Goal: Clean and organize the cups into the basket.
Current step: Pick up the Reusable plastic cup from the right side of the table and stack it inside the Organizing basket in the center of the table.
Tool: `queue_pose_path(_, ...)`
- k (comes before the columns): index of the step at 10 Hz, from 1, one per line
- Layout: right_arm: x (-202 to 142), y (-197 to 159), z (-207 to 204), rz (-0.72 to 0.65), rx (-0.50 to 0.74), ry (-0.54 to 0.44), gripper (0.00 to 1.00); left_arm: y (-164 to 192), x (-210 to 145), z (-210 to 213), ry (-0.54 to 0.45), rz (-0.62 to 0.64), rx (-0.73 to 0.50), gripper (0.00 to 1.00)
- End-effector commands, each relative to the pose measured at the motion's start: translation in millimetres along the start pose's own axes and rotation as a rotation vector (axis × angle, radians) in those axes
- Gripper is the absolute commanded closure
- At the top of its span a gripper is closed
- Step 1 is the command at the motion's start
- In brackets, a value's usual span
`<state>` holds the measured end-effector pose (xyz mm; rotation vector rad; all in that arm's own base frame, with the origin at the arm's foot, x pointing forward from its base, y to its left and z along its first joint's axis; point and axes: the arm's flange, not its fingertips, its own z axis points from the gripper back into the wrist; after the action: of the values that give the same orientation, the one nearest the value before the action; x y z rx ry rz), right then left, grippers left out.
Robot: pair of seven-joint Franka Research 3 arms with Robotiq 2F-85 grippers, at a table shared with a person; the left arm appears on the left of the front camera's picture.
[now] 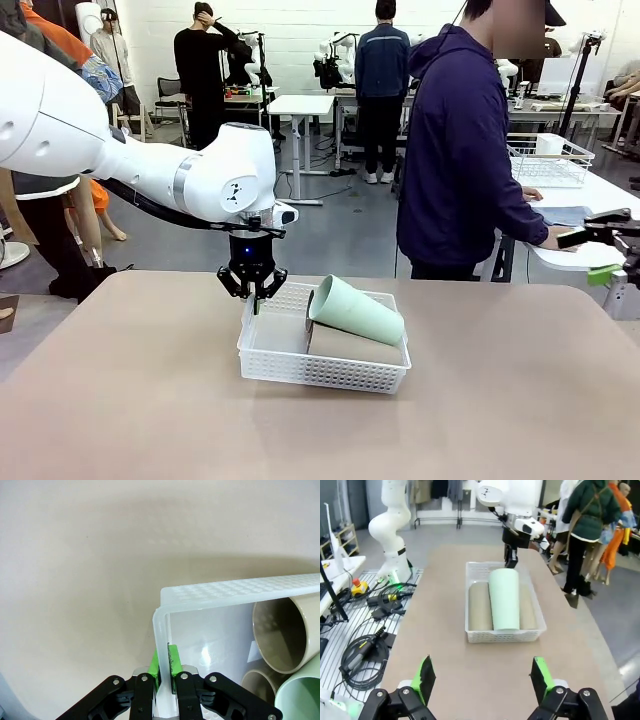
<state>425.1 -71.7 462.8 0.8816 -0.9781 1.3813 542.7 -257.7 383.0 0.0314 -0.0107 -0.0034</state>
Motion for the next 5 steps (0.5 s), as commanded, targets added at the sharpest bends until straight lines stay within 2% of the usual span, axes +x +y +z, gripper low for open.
queue_pose_path(1, -12, -11, 3, -0.02, -0.076, -0.061, 0.0, 0, -1, 2, -0.003, -0.003, 0.001, 1.0)
queue_pose_path(2, 0, 0, 0, 0.0, 0.0, 0.0, 0.0, 0, -1, 2, -0.003, -0.003, 0.001, 1.0)
queue_pose_path(5, 0, 0, 0, 0.0, 0.0, 0.0, 0.0, 0, -1, 2, -0.003, -0.003, 0.001, 1.0)
